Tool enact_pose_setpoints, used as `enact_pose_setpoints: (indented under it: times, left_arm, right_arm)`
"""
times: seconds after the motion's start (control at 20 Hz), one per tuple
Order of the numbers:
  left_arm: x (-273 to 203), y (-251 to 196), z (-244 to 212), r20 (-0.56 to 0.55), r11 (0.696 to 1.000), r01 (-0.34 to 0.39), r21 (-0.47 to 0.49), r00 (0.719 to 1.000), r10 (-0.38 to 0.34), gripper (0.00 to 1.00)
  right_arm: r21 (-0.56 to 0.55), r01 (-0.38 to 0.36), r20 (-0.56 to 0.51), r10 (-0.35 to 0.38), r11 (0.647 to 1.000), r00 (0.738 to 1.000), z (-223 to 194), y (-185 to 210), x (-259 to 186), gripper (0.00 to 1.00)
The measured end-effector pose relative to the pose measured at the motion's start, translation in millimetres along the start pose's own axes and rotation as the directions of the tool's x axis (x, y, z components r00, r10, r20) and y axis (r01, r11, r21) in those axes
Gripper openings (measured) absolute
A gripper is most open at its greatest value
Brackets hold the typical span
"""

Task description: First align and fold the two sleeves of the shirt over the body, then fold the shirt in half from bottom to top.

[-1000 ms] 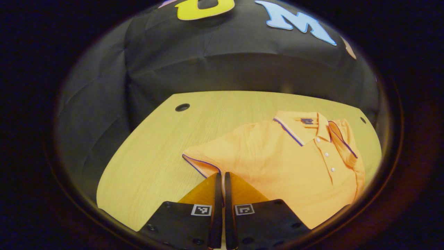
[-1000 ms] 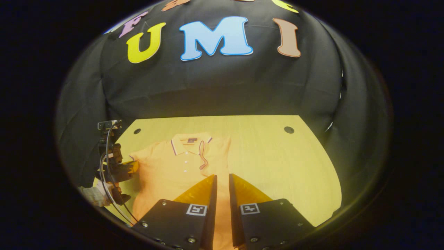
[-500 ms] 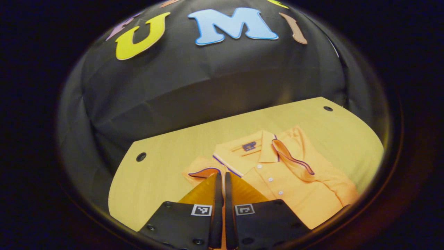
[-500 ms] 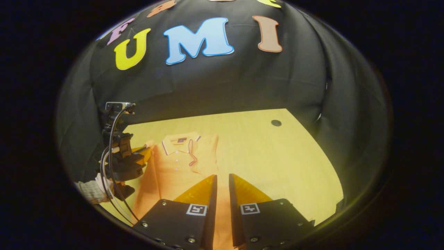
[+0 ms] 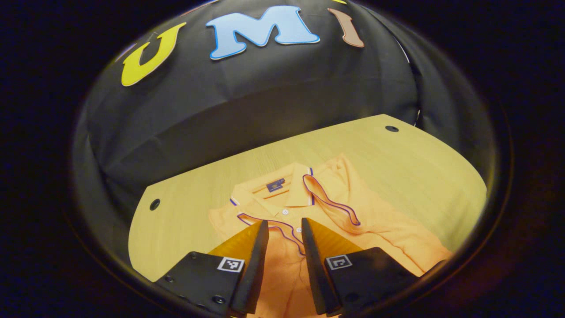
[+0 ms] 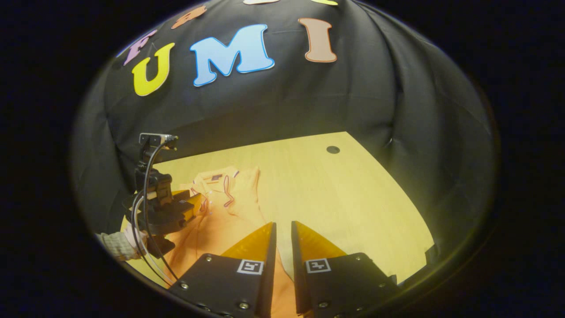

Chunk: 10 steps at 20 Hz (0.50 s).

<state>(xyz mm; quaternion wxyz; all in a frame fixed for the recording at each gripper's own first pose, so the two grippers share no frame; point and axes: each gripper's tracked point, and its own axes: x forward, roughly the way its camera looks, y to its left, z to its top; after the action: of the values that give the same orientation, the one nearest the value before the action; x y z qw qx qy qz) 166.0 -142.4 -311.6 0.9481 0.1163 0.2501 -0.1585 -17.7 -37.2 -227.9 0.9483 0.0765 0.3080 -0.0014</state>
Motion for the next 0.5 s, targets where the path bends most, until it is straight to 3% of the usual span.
enact_pose_setpoints:
  times: [0.1, 0.5]
  left_arm:
    - [-10.3, 7.3, -0.2, 0.004, 1.000, -0.012, -0.019, 1.000, 0.012, 0.51]
    - [-98.9, 49.9, -31.6, -0.002, 0.989, -0.068, -0.130, 0.998, 0.069, 0.57]
  right_arm:
    - [-0.002, -0.012, -0.003, 0.012, 1.000, 1.000, -3.6, 1.2, 1.2, 0.20]
    - [-0.044, -0.072, -0.038, 0.070, 0.996, 0.997, -29.1, 6.5, 5.1, 0.20]
